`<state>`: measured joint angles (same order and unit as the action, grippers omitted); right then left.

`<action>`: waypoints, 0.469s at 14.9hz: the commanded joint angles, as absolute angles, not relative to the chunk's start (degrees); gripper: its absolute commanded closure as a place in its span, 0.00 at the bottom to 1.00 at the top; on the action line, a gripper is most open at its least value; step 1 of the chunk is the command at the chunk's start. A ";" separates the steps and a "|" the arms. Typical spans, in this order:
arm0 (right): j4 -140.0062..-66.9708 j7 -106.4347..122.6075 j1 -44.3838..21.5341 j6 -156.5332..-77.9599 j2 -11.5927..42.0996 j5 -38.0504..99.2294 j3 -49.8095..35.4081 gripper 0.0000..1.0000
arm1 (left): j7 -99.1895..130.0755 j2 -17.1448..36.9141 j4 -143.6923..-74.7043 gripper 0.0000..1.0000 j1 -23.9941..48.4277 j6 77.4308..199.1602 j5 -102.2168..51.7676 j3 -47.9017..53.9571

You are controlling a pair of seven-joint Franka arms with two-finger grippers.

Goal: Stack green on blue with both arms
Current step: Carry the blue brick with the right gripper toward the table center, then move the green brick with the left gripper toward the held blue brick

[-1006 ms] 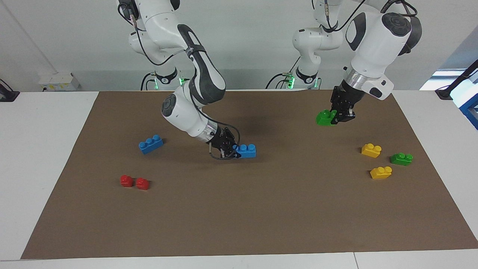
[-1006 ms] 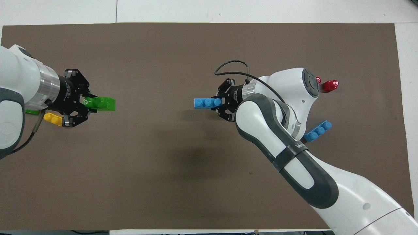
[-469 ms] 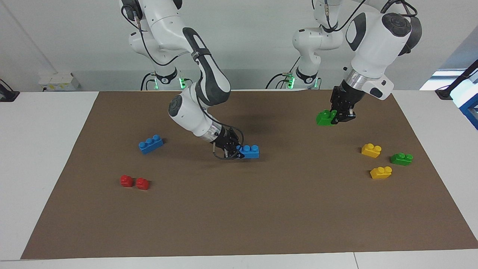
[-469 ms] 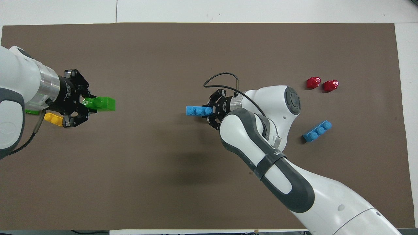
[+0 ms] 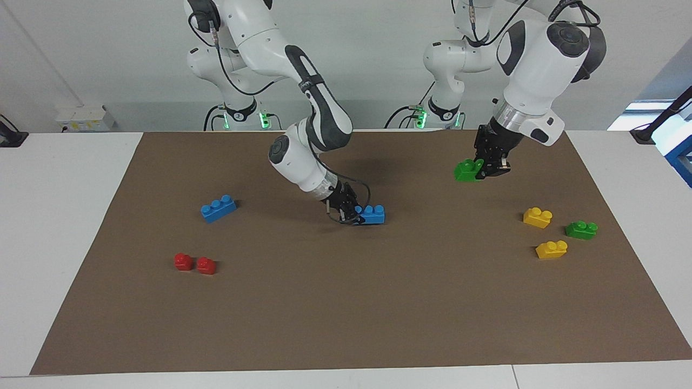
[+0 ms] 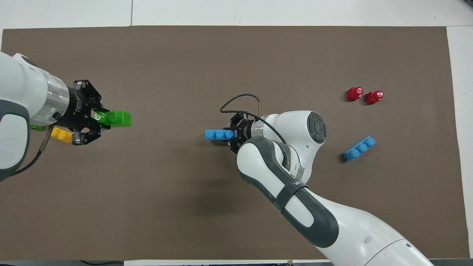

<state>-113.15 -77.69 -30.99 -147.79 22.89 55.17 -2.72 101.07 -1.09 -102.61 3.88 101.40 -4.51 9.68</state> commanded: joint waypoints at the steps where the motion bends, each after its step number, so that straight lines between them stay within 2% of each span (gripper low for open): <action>1: -114.61 -73.83 -31.64 -149.59 22.85 57.65 -2.64 1.00 | 104.06 -2.90 -105.11 1.00 5.88 102.48 -2.99 9.32; 7: -114.70 -73.30 -31.73 -150.38 23.29 59.24 -2.64 1.00 | 110.37 -2.20 -107.49 1.00 10.89 105.29 -1.94 9.32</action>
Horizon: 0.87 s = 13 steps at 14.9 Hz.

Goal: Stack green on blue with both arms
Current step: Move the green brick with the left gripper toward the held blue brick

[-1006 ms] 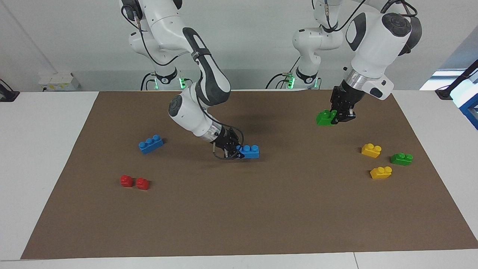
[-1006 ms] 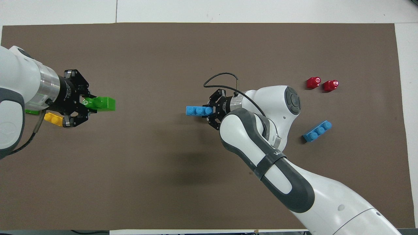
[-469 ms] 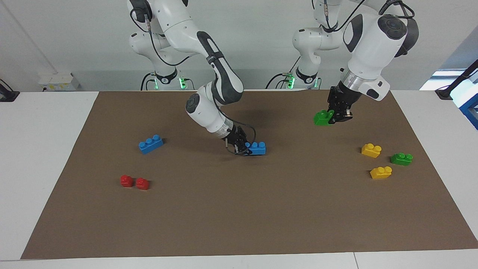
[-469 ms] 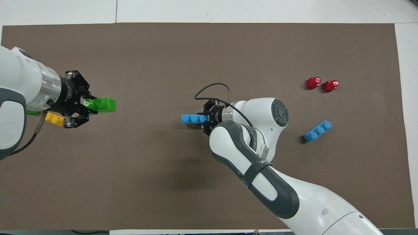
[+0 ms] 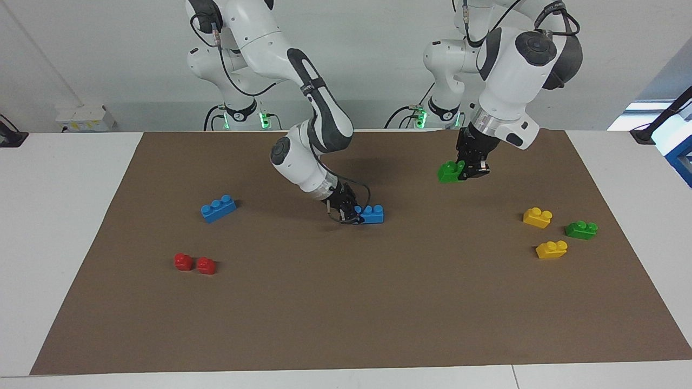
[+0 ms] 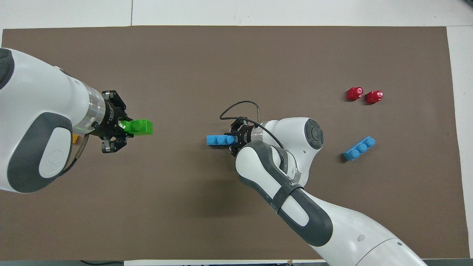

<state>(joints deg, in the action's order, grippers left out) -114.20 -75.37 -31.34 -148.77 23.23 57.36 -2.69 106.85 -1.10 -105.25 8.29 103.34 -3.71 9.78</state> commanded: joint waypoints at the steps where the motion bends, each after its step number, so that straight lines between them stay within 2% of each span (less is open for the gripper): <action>1: -114.70 -73.21 -31.90 -150.38 23.29 59.59 -2.64 1.00 | 112.04 -2.02 -107.84 1.00 11.77 105.99 -1.76 9.32; 13: -114.78 -71.54 -32.08 -150.73 24.35 60.64 -2.64 1.00 | 126.37 -1.76 -116.27 1.00 21.61 115.30 -0.53 9.32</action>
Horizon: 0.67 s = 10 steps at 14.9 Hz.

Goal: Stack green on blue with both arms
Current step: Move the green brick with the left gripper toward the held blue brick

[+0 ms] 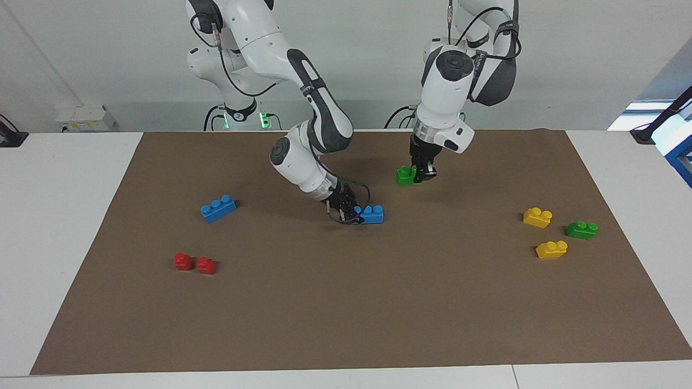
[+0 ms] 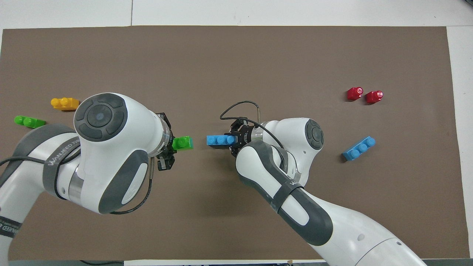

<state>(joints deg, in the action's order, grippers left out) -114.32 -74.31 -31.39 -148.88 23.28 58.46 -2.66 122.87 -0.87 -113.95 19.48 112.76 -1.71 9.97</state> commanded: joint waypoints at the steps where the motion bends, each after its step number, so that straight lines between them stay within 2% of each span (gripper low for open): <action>1: -114.79 -71.54 -32.08 -150.73 24.35 60.64 -2.64 1.00 | 127.52 -1.76 -116.89 1.00 22.23 115.83 -0.53 9.32; 10: -114.79 -71.72 -32.17 -151.96 24.43 60.73 -2.64 1.00 | 133.94 0.09 -117.69 1.00 26.28 120.67 1.49 9.32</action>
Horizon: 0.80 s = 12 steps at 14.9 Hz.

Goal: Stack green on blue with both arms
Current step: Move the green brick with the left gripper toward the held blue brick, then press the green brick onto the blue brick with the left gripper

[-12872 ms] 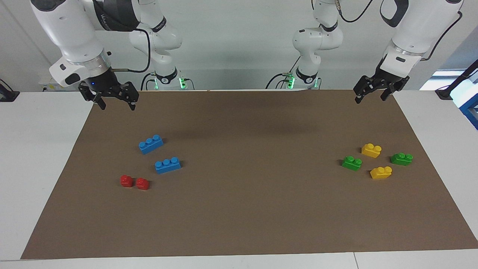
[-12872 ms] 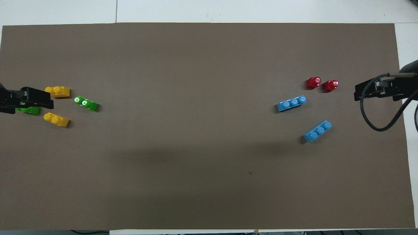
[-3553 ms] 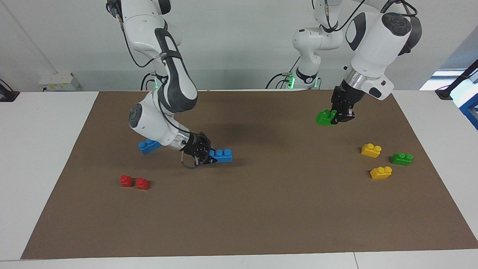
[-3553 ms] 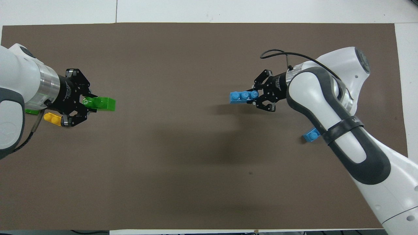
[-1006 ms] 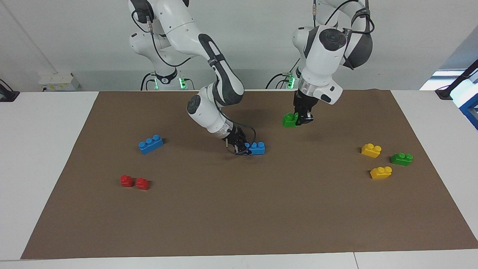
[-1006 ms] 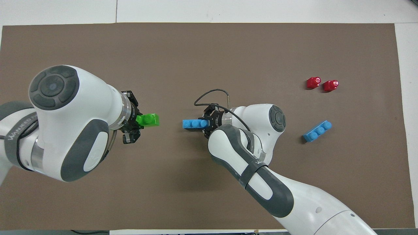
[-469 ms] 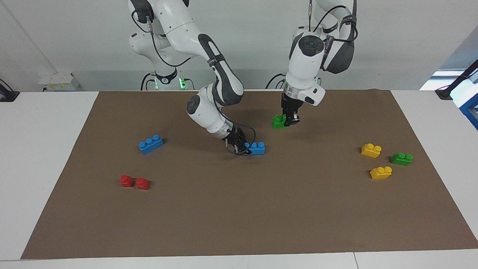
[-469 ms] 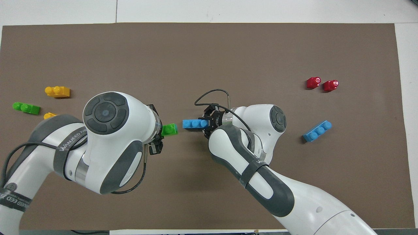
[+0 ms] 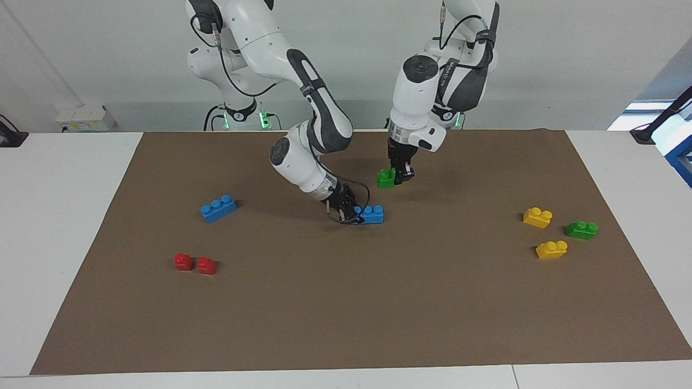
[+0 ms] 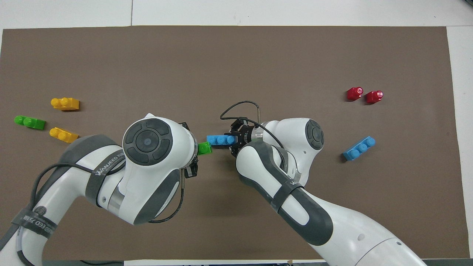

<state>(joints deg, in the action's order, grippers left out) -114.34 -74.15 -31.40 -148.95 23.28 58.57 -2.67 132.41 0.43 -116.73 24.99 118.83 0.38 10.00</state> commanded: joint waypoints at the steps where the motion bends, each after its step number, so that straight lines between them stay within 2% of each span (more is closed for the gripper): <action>1: -114.70 -71.89 -32.69 -152.05 24.43 61.17 -2.64 1.00 | 133.95 0.17 -117.69 1.00 26.37 121.20 1.49 9.32; 8: -114.70 -71.72 -33.22 -152.75 24.52 62.31 -2.64 1.00 | 134.03 0.79 -117.69 1.00 26.37 122.25 3.16 9.32; 12: -114.78 -71.72 -33.22 -152.75 24.52 62.40 -2.64 1.00 | 136.84 4.04 -117.51 1.00 28.04 124.89 6.50 9.32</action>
